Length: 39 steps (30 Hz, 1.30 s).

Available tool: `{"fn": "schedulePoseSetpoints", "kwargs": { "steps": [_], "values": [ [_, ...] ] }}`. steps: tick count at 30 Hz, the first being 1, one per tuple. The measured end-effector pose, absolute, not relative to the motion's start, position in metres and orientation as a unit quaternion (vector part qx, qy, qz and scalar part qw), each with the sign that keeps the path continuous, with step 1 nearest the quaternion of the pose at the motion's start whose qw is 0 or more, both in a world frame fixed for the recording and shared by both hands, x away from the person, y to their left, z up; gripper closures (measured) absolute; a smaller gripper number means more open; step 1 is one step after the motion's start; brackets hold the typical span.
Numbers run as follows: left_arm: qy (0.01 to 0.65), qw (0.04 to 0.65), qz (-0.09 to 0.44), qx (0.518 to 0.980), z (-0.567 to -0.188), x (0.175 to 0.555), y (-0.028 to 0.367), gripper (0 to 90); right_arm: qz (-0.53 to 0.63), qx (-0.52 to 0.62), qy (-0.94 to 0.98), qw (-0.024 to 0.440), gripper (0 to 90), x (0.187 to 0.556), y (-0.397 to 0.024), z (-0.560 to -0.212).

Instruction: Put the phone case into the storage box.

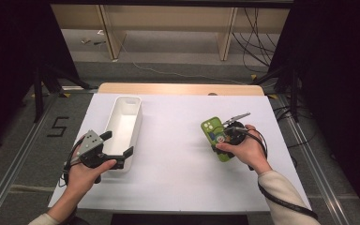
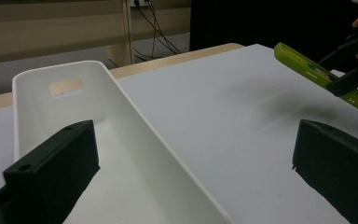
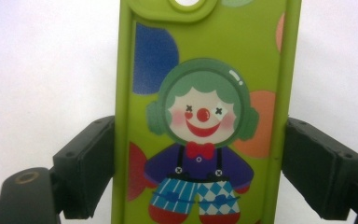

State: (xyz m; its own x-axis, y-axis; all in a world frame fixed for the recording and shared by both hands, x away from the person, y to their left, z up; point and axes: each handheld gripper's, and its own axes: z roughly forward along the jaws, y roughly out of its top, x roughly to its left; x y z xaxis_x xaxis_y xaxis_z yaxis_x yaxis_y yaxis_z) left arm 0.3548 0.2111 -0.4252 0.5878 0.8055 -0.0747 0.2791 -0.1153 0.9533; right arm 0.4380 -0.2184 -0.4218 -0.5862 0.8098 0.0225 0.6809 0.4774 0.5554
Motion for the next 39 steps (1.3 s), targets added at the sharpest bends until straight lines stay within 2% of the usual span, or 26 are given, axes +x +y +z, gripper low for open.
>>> {"fn": "schedulePoseSetpoints", "kwargs": {
  "steps": [39],
  "values": [
    [0.377,0.550,0.241,0.705,-0.417,0.371,0.198,0.0,0.383,0.397,0.821,0.149,16.6,0.428,-0.208,-0.418]
  ]
}}
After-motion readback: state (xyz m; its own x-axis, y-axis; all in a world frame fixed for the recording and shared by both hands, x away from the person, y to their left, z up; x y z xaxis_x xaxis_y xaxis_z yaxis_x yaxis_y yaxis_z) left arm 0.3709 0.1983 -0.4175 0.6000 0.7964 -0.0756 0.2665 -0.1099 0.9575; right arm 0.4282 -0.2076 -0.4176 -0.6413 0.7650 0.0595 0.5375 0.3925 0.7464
